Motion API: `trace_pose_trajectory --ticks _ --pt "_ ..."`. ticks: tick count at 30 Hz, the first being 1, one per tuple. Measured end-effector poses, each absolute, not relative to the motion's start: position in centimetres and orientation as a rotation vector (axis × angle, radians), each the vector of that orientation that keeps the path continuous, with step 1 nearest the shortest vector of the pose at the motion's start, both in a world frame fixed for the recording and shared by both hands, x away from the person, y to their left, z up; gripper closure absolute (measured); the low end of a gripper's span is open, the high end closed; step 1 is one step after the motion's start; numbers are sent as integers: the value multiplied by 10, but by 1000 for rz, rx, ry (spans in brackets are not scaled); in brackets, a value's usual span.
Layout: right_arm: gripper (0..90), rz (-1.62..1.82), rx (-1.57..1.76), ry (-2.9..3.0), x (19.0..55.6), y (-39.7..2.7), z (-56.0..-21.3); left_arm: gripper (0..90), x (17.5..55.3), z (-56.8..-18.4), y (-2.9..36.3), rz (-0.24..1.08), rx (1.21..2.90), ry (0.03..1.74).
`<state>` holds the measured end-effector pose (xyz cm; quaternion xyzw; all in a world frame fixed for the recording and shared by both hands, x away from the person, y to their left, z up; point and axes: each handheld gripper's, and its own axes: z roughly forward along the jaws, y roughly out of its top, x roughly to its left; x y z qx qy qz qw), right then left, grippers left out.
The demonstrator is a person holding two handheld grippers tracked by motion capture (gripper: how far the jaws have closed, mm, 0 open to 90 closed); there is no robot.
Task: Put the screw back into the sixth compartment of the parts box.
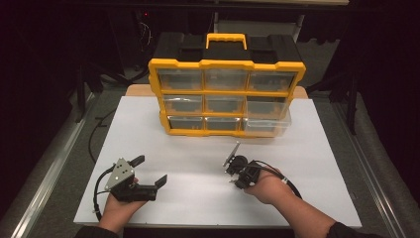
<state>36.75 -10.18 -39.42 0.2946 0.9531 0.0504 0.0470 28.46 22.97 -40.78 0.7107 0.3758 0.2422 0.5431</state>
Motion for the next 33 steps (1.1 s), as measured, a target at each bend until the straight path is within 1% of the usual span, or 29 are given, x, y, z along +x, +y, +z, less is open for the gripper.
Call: trace_pose_trajectory --ticks 21,33 --pt "896 175 866 2926 366 -105 -389 1 285 -408 231 573 1683 896" --pt "897 178 821 2945 368 -113 -380 1 285 -408 231 572 1682 898"
